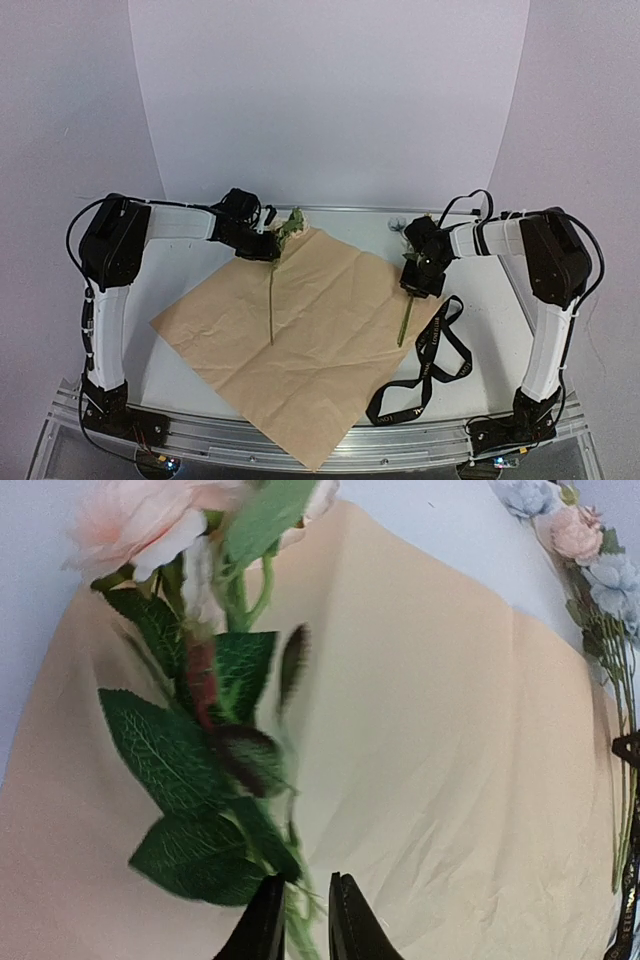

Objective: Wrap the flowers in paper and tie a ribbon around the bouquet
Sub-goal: Place the fake flower on the flattened wrapping paper, then move the ribbon to the corner of the board.

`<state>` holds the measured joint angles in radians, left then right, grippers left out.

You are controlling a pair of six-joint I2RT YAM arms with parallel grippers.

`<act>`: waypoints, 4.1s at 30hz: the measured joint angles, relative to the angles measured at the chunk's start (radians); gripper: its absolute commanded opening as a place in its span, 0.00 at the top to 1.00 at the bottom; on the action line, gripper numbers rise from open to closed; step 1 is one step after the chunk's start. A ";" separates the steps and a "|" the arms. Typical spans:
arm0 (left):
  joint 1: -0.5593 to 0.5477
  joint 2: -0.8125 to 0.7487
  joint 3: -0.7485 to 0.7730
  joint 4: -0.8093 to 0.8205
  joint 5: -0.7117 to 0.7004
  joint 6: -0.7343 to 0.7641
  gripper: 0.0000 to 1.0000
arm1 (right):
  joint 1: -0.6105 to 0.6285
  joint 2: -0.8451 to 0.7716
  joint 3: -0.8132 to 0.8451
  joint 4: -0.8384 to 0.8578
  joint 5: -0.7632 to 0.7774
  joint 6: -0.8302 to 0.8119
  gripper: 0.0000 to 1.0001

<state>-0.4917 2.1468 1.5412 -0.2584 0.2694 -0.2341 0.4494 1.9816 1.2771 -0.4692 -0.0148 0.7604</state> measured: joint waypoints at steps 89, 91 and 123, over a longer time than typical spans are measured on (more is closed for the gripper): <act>0.134 -0.324 -0.560 0.045 -0.175 -0.572 0.92 | -0.096 -0.425 -0.494 -0.179 -0.062 0.150 0.96; 0.134 -0.324 -0.559 0.044 -0.175 -0.568 0.92 | -0.174 -0.419 -0.465 -0.216 -0.037 0.127 0.99; 0.137 -0.329 -0.553 0.021 -0.164 -0.544 0.85 | 0.367 -0.487 -0.482 -0.126 -0.163 0.335 1.00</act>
<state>-0.3542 1.8179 0.9882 -0.2369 0.1051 -0.7776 0.8168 1.4949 0.7956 -0.5955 -0.1778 1.0950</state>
